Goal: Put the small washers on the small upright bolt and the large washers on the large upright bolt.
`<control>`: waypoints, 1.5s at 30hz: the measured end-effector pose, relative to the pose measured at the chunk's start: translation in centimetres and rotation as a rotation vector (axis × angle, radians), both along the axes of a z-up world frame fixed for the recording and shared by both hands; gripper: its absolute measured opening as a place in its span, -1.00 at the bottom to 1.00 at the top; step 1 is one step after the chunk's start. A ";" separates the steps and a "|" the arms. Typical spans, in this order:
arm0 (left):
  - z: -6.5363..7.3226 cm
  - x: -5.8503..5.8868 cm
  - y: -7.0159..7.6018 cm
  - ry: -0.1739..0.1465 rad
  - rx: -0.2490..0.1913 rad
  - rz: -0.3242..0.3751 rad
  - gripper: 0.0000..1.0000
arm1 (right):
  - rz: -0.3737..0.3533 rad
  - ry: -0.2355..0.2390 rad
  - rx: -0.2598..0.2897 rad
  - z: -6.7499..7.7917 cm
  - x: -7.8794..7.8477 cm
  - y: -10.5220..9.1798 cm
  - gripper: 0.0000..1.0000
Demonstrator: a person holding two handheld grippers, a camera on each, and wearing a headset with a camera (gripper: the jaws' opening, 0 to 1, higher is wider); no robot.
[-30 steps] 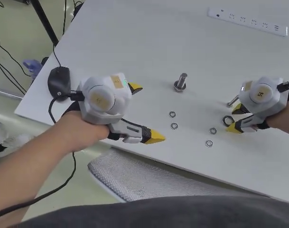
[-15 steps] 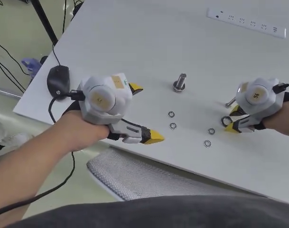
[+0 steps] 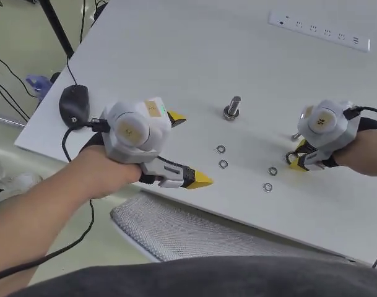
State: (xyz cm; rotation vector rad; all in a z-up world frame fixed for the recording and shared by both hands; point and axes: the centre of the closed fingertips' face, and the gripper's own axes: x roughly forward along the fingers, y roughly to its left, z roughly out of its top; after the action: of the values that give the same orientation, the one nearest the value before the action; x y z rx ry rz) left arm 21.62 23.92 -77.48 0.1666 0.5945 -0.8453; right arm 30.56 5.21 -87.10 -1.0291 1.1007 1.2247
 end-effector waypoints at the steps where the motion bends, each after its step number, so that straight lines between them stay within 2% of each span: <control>1: 0.0 0.0 0.0 0.000 0.000 0.000 0.60 | -0.002 0.000 0.001 0.0 0.0 0.0 -0.55; 11: 0.2 0.1 0.3 -0.001 0.009 -0.003 0.58 | -0.007 -0.007 0.006 0.2 0.2 0.0 -0.57; 14: 0.2 0.0 0.3 -0.002 0.011 -0.007 0.58 | -0.017 0.008 0.013 0.8 0.0 0.2 -0.57; 18: 0.0 0.0 0.4 -0.006 0.017 -0.014 0.58 | -0.010 0.027 -0.006 1.3 -0.3 0.1 -0.57; 22: 0.0 0.3 0.6 -0.008 0.010 -0.008 0.60 | -0.016 0.017 -0.002 2.5 0.0 0.2 -0.57; 26: -0.1 0.3 0.8 -0.013 0.008 -0.012 0.62 | -0.026 0.024 -0.002 4.3 0.0 0.5 -0.57; 27: -0.3 0.3 0.8 -0.005 0.007 -0.012 0.64 | -0.026 0.033 -0.013 4.6 0.0 0.4 -0.57; 29: -0.3 0.2 0.8 -0.004 0.003 -0.013 0.70 | -0.021 -0.001 -0.004 5.5 0.7 0.7 -0.57; 30: -0.3 0.1 0.8 -0.003 0.001 -0.014 0.73 | -0.030 0.003 -0.005 5.9 0.8 0.7 -0.57; 31: -0.4 0.0 0.7 0.003 -0.003 -0.015 0.75 | -0.035 0.007 -0.005 5.6 1.1 0.7 -0.57; 36: -0.7 -0.5 0.5 0.020 -0.005 -0.028 0.87 | -0.039 -0.005 0.006 7.2 1.6 1.7 -0.57; 38: -0.8 -0.3 0.7 0.015 -0.003 -0.015 0.93 | -0.019 -0.016 0.029 8.0 1.8 2.4 -0.57; 43: -0.8 -0.3 0.8 0.016 0.001 -0.017 0.87 | -0.011 -0.015 0.038 9.5 2.1 3.6 -0.57; 45: -0.8 -0.5 0.8 0.017 0.009 -0.021 0.92 | -0.013 -0.005 0.055 9.8 2.4 4.3 -0.57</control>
State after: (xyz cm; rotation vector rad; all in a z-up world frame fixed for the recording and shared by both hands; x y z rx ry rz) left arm 21.15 24.69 -78.31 0.1743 0.6130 -0.8656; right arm 32.91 9.56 -77.31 -0.9811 1.0629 1.2351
